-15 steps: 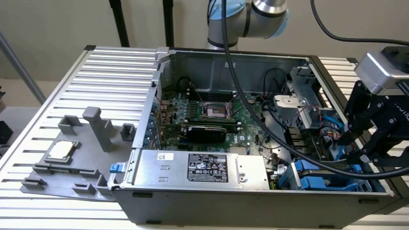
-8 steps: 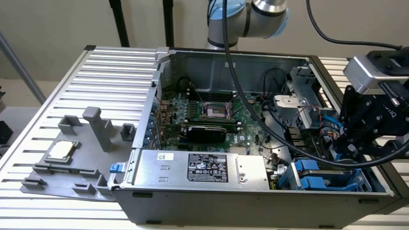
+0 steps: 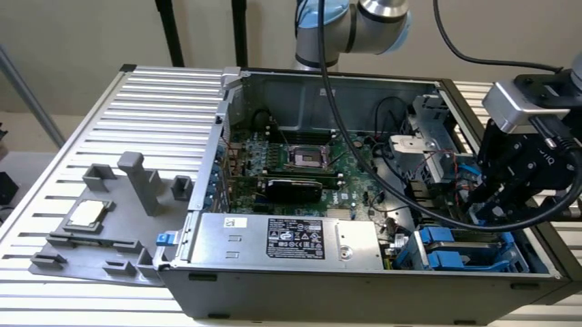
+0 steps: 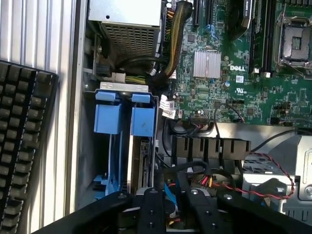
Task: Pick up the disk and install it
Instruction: 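Insert the first disk wire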
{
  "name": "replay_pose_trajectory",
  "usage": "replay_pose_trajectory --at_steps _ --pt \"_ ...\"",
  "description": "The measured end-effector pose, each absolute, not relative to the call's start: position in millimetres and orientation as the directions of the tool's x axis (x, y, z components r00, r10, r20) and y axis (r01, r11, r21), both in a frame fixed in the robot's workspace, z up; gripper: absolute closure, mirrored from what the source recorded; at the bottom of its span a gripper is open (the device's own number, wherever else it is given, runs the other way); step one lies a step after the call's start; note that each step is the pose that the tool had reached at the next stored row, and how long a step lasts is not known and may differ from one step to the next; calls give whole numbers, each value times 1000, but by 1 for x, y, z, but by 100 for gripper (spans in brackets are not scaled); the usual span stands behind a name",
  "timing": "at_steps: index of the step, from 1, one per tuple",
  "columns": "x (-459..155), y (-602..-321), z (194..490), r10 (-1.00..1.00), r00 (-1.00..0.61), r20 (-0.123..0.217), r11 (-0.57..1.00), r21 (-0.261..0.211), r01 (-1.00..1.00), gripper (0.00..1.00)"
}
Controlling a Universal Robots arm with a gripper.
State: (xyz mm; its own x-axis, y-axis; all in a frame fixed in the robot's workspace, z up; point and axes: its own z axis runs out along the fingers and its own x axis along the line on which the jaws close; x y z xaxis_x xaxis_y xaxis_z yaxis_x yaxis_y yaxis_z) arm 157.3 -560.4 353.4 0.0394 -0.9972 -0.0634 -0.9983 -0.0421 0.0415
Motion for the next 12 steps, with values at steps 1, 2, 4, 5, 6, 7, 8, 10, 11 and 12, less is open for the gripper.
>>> replay_pose_trajectory --at_steps 1,2,4,5,6,7,8,10,11,12 --pt "157 -560 354 -997 41 -63 -43 42 -998 67" --pt "155 -560 354 -997 42 -63 -45 42 -998 67" --pt "151 -560 354 -997 47 -63 -49 42 -998 55" --pt "149 -560 354 -997 49 -63 -51 42 -998 55" --pt "147 -560 354 -997 50 -63 -53 42 -998 55" --pt "144 -560 354 -997 51 -63 -54 42 -998 49" --pt "141 -561 354 -997 51 -63 -54 42 -998 49" --pt "139 -566 354 -997 51 -64 -54 42 -998 49" --pt "139 -571 354 -997 51 -64 -54 42 -998 49" --pt "139 -575 354 -997 51 -65 -54 42 -998 49"
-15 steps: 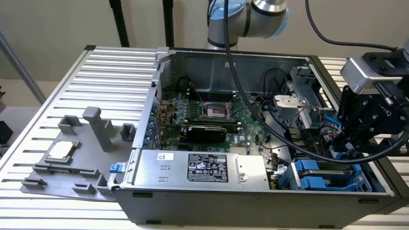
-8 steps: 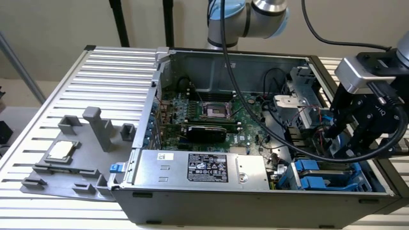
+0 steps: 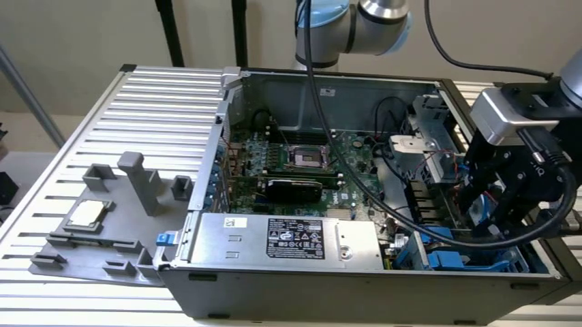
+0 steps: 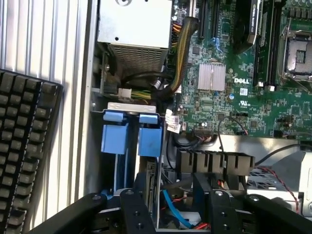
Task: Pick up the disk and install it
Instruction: 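Insert the first disk wire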
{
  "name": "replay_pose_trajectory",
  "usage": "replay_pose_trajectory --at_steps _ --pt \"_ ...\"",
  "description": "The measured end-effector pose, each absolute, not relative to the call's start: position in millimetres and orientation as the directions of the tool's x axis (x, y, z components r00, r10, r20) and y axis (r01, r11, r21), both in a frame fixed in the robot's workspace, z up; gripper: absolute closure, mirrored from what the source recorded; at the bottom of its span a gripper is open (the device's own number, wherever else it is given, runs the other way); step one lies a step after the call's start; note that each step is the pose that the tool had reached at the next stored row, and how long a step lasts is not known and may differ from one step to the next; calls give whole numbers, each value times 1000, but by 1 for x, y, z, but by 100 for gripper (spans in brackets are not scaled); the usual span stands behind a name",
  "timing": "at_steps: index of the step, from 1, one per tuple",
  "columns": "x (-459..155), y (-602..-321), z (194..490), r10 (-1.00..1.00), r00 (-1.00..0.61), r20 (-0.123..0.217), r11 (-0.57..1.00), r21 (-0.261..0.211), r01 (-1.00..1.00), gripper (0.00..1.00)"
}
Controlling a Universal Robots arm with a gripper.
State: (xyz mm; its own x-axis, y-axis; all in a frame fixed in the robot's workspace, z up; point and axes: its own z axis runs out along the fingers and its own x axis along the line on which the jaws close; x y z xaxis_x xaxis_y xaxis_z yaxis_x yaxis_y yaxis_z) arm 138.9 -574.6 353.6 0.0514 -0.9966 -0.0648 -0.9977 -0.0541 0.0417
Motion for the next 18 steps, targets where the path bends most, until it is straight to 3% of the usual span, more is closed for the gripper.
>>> replay_pose_trajectory --at_steps 5,12,18 --pt "139 -592 353 -996 51 -77 -54 41 -998 49" --pt "149 -600 353 -990 51 -131 -56 39 -998 49" --pt "163 -602 353 -989 54 -139 -61 42 -997 49"
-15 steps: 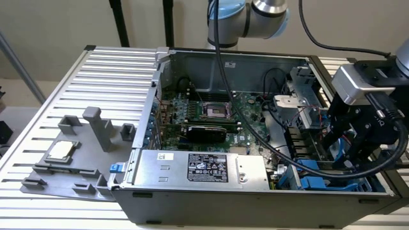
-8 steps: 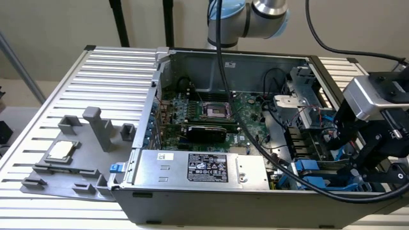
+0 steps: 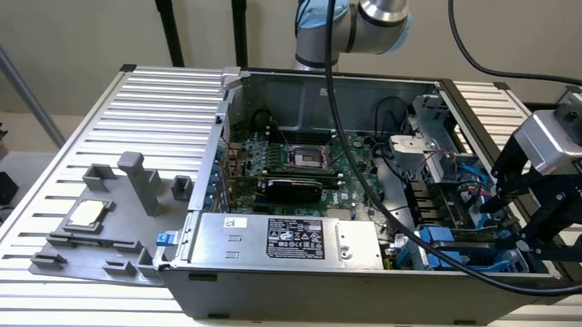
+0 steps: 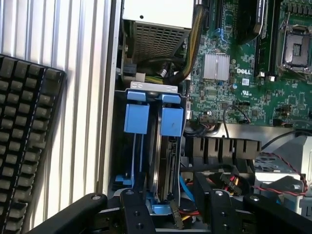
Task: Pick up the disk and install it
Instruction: 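Insert the first disk wire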
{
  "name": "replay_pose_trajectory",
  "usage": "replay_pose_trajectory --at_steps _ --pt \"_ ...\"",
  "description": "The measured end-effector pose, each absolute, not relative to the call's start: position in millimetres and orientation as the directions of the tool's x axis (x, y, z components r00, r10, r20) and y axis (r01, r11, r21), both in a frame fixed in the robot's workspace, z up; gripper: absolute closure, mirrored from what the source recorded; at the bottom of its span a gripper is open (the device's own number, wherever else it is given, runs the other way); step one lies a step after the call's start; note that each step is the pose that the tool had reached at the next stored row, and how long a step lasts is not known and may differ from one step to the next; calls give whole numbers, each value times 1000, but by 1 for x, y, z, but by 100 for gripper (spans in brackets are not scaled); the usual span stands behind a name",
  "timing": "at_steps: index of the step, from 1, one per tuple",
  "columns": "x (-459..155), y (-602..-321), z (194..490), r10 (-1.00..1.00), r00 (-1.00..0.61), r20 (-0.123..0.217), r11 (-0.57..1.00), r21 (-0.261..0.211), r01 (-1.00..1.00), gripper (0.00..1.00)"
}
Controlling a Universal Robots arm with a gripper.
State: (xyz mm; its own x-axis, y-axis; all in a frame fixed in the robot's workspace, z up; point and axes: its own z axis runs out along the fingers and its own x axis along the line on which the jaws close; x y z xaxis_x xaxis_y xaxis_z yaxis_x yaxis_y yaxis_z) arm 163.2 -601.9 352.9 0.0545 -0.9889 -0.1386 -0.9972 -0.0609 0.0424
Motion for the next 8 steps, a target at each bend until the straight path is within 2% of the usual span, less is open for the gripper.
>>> replay_pose_trajectory --at_steps 8 --pt "170 -602 353 -980 144 -139 -151 43 -988 49"
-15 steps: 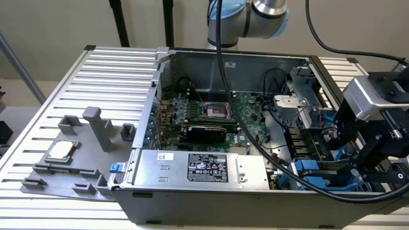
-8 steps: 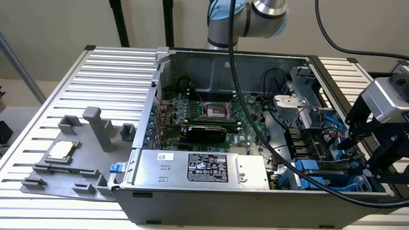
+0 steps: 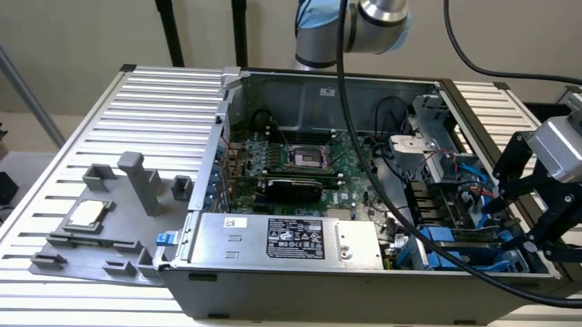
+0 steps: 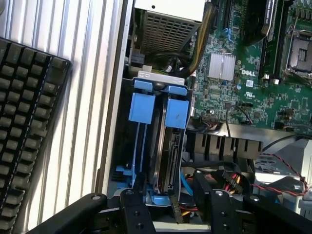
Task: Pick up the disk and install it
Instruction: 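Insert the first disk wire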
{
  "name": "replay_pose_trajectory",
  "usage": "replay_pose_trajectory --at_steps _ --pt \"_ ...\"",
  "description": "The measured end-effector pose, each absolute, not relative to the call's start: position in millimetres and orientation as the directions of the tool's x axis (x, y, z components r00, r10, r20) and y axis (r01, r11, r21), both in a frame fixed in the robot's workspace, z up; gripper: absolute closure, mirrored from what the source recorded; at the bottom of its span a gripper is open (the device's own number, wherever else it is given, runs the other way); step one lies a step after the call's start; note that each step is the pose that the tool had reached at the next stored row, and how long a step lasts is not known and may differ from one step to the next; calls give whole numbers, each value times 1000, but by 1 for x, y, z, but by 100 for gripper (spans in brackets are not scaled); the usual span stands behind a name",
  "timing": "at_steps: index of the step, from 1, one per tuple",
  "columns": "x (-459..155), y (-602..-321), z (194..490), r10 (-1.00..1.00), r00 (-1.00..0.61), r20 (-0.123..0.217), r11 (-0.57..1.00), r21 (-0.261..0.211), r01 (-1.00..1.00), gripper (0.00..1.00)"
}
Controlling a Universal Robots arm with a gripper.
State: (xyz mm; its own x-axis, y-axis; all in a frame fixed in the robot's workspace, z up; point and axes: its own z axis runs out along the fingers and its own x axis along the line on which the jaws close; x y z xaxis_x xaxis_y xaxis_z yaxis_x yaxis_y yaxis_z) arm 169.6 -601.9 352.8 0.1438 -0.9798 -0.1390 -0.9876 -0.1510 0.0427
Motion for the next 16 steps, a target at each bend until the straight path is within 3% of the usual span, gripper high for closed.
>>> replay_pose_trajectory --at_steps 7,16 --pt "170 -602 353 -961 236 -144 -243 34 -969 49" --pt "170 -602 353 -935 327 -138 -326 -27 -945 49"
